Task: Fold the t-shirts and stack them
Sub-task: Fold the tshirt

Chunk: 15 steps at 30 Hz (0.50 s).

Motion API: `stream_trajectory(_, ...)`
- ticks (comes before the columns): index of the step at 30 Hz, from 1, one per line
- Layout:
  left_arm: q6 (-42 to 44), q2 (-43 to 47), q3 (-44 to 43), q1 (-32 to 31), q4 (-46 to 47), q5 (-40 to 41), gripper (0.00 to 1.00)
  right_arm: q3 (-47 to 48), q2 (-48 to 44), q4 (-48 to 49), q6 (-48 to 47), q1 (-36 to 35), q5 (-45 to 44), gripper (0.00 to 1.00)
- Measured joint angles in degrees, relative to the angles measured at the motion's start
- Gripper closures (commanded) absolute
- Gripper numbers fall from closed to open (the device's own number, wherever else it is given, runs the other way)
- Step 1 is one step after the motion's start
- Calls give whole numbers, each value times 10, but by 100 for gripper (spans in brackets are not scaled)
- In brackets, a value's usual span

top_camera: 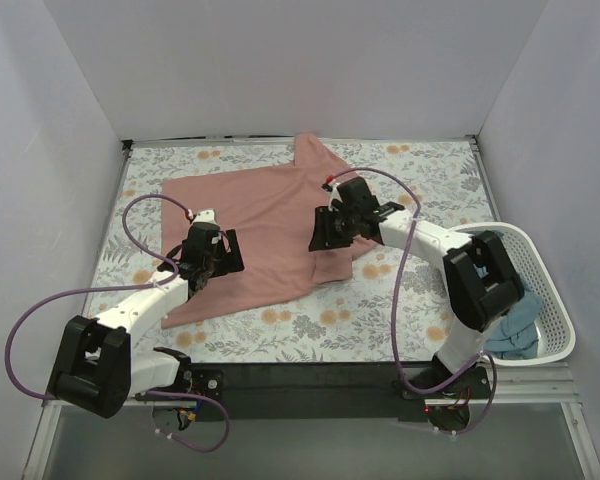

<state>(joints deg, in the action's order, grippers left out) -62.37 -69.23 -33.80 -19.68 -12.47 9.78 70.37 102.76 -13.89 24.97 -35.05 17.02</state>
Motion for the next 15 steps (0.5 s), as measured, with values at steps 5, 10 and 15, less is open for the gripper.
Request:
stream_trajectory(5, 0, -5, 0, 0, 0, -4, 23, -161, -161, 19, -1, 71, -18, 21)
stream_trajectory(10, 0, -9, -5, 0, -2, -9, 23, -351, -224, 140, 66, 114, 16, 21)
stream_trajectory(15, 0, -9, -5, 0, -4, -9, 23, -372, -180, 249, 100, 121, 45, 23)
